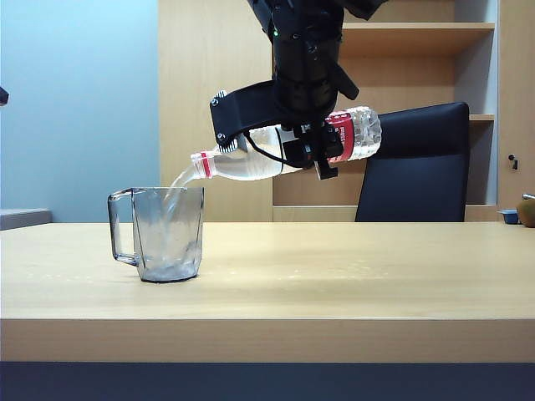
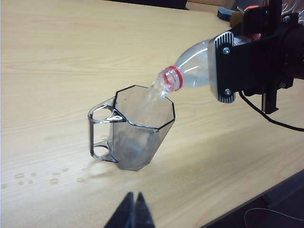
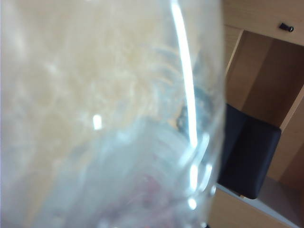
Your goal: Pick up the mineral water bottle on the table and pour water into the mug until it's half full.
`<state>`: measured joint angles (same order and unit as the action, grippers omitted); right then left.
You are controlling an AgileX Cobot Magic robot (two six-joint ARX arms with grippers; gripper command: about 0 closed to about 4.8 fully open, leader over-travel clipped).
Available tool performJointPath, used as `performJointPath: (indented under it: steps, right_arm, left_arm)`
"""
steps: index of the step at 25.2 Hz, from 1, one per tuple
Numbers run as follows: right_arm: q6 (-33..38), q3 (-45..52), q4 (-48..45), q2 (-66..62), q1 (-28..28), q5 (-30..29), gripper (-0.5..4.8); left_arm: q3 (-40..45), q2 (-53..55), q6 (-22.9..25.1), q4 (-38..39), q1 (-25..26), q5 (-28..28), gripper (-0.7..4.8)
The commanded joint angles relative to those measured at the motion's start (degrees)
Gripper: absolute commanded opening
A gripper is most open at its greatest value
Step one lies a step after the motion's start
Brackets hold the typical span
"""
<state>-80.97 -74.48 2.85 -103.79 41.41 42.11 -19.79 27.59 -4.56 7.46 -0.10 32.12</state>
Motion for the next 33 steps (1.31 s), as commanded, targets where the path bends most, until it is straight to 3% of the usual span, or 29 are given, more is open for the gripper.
performJointPath:
  steps: [1,11,19,22,27,32,33]
  right_arm:
    - [-2.05,-0.44,-3.85,0.55,0.52,0.66,2.34]
    - [-2.56,-0.39,-4.74,0.55,1.14,0.61,2.34]
    - [9.57,-0.35,0.98,0.55,1.16,-1.01,2.34]
    - [20.98,-0.26,4.98,0.55,1.14,-3.89,2.34]
    - [44.15,-0.22,3.43,0.55,0.24,-11.41,2.34]
    - [70.25,4.09,-5.95,0.55,-4.63,-20.59,2.34]
    - [72.41,5.92,-9.33,0.55,-5.40,-21.84,2.34]
  left_arm:
    - [-0.22,-0.04,0.04,-0.70,0.04,0.02,-0.06]
    - [-0.20,-0.04,0.04,-0.70,0.04,0.02,-0.06]
    - [-0.20,-0.04,0.04,-0.72,0.04,0.00,-0.06]
    - [-0.22,-0.04,0.04,-0.72,0.04,-0.02,-0.06]
    - [-0.20,-0.04,0.04,-0.72,0.04,-0.17,-0.06]
    - [-0.22,-0.04,0.02,-0.72,0.04,-0.09,-0.06]
    - [-0.22,-0.04,0.04,-0.72,0.04,0.04,-0.06]
